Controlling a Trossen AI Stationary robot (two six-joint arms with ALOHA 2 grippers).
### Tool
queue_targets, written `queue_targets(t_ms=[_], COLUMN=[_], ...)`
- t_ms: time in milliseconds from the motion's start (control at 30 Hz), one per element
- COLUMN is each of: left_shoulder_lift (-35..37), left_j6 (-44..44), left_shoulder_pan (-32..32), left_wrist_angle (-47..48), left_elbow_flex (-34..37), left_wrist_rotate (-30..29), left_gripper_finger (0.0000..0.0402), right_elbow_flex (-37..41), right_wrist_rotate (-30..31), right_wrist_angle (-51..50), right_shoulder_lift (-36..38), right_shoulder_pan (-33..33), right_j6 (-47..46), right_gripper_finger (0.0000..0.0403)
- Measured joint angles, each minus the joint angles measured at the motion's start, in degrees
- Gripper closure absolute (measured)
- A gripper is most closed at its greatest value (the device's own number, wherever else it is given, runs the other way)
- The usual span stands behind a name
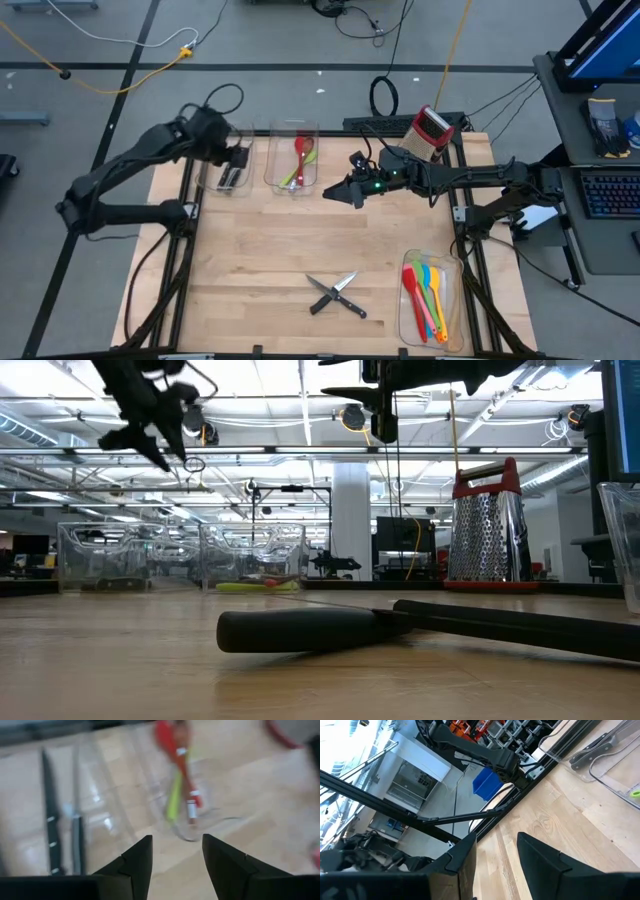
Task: Pick & Place Kitchen Items
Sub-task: Put the black knife into the top left transparent bin
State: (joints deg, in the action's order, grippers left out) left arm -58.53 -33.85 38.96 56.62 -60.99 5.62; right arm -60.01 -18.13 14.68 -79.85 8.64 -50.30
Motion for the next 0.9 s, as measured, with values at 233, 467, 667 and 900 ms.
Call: queue_targets(t_ms=[233, 467, 667, 900], left_shoulder_lift=[5.81, 6.98, 7.6, 13.02], left_j6=[-0.23, 8.47, 13.03, 10.63], left_shoulder_pan=[-11.03, -22.02, -28.66, -33.81], left_wrist_angle=[-6.32, -15.71, -25.57, -33.3], left_elbow_flex=[0.0, 0.0, 3.68, 12.47], left_wrist_rotate=[-0.41, -3.84, -4.5, -7.28], left_gripper_finger=[0.0251, 0.0304, 0.0368, 0.0387], right_elbow_flex=[0.0, 0.0, 0.02, 0.02], right_wrist_rotate=[-0.63, -5.99, -5.89, -5.95], right_wrist_angle=[-0.02, 0.13, 4.47, 7.33], right_shoulder_lift=[0.0, 0.0, 0.0, 0.0], right_shoulder_pan=[-0.02, -1.39, -4.19, -7.91], right_j6=[0.37, 7.15, 14.98, 18.82], right_gripper_finger=[0.0268, 0.0268, 0.0268, 0.0268])
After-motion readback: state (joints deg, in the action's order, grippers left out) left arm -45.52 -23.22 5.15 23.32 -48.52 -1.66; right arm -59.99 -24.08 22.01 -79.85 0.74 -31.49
